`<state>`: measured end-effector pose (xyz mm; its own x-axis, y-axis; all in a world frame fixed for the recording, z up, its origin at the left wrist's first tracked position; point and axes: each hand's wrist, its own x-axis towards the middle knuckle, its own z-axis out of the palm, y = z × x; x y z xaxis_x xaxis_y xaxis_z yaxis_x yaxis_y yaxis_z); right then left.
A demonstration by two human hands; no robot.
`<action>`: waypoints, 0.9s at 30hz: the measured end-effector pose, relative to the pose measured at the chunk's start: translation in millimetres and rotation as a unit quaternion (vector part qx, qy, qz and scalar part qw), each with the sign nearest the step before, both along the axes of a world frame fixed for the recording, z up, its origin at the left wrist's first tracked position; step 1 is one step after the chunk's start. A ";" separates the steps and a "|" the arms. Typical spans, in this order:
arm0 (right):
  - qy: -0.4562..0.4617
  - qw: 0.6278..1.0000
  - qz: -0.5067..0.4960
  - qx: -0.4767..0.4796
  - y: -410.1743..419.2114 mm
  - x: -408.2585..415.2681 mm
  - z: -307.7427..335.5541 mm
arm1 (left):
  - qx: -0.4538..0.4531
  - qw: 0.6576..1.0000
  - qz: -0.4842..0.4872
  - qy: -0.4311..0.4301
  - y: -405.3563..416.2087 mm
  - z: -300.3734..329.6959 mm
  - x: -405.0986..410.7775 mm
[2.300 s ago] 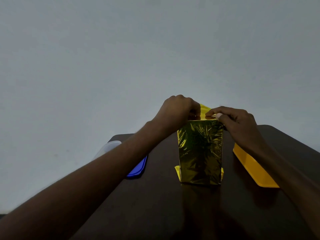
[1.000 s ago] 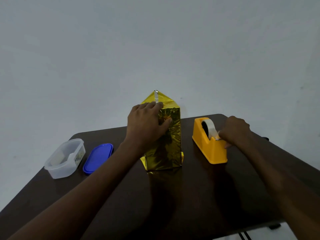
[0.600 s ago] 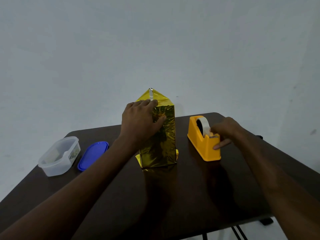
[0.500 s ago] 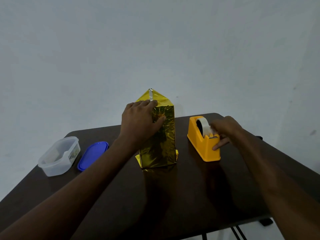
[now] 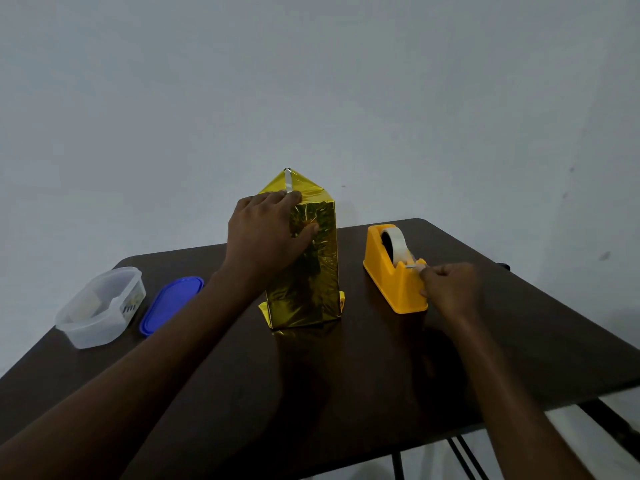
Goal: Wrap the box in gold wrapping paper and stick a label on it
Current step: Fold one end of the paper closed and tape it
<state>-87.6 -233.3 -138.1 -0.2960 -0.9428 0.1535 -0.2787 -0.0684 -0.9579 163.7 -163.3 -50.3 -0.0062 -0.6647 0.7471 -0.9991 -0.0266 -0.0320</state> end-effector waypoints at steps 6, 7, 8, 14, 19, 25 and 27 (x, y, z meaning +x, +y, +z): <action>-0.054 0.998 0.027 0.017 2.4 -3.5 -8.4 | -0.001 1.000 -0.003 -0.002 1.5 0.4 -1.2; -0.067 0.997 0.036 0.027 0.8 -5.0 -9.0 | 0.001 1.000 -0.004 -0.002 1.6 0.6 -1.1; -0.079 0.995 0.045 0.038 -0.1 -7.3 -9.1 | 0.003 1.000 -0.004 -0.002 2.0 0.7 -0.9; -0.275 0.940 0.144 0.143 0.0 -21.8 7.7 | 0.003 1.000 0.000 -0.003 2.4 1.4 -0.8; -0.241 0.954 0.119 0.131 0.3 -16.0 -0.4 | 0.001 1.000 -0.001 -0.002 2.8 1.5 -1.0; -0.145 0.989 0.000 0.042 7.1 10.6 -22.5 | -0.002 1.000 -0.004 -0.003 4.1 0.9 -0.8; -0.149 0.987 -0.018 0.060 13.4 15.1 -29.9 | -0.002 1.000 -0.006 -0.001 3.4 0.5 -1.0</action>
